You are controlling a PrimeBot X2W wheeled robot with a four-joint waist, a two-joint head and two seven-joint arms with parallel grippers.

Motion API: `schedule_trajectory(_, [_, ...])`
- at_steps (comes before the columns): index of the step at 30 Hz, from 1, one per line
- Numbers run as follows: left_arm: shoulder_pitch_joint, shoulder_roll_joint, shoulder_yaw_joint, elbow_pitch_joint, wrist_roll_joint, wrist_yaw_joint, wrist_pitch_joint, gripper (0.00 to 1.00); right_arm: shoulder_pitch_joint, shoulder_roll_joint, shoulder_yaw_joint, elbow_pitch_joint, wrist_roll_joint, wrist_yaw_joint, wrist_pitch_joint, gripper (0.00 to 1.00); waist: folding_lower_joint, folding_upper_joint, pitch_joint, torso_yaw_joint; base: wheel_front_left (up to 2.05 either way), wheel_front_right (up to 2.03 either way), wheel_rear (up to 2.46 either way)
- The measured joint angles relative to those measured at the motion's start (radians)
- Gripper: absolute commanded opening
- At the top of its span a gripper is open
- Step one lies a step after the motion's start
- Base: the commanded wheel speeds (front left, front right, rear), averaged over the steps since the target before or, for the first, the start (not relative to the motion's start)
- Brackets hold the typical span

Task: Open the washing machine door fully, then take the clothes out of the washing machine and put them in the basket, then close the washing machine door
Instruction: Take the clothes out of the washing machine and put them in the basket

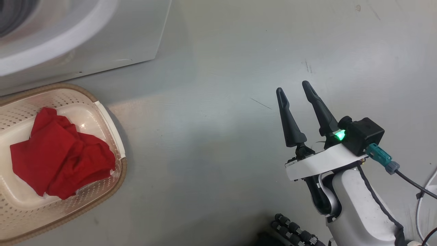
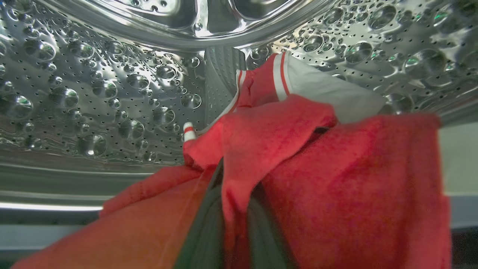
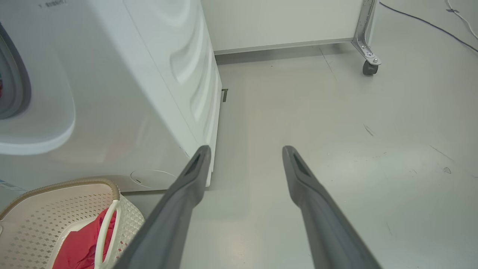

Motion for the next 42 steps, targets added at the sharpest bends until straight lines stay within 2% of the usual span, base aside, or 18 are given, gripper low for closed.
schedule_trajectory(18, [0.035, -0.053, -0.004, 0.097, -0.021, -0.021, -0.173, 0.00, -0.004, 0.000, -0.016, 0.021, -0.015, 0.000, 0.000, 1.00, -0.0001, 0.0000, -0.088, 0.049, 0.00, 0.00, 0.00])
schedule_trajectory(37, [0.243, -0.126, -0.021, 0.180, -0.061, -0.044, -0.386, 0.00, 0.039, -0.002, -0.027, 0.089, -0.043, 0.010, 0.000, 1.00, -0.0001, 0.0000, -0.286, 0.126, 0.00, 0.00, 0.00])
schedule_trajectory(42, [0.298, -0.145, -0.051, 0.180, -0.058, -0.044, -0.443, 0.00, 0.061, -0.002, -0.034, 0.104, -0.051, 0.018, 0.000, 1.00, -0.0001, 0.0000, -0.340, 0.151, 0.00, 0.00, 0.00])
